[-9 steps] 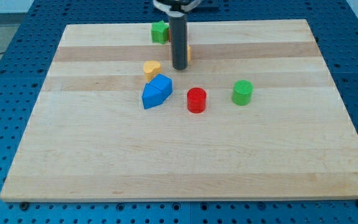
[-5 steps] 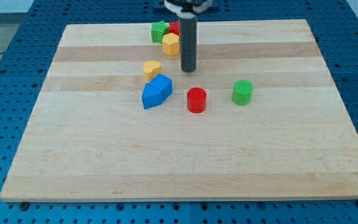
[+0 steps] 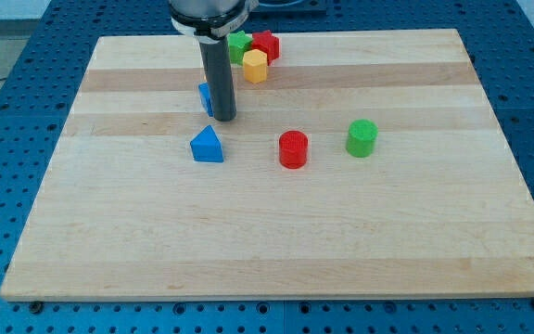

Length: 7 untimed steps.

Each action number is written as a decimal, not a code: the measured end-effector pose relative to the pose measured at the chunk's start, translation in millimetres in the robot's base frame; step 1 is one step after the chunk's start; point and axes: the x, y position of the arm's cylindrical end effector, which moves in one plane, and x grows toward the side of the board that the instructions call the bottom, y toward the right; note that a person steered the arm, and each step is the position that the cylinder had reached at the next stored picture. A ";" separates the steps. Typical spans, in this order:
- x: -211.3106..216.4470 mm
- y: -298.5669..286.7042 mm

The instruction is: Push the blue cube into the yellow blocks

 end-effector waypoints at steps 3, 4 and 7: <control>-23.9 -43.7; -41.7 -31.3; -25.4 1.2</control>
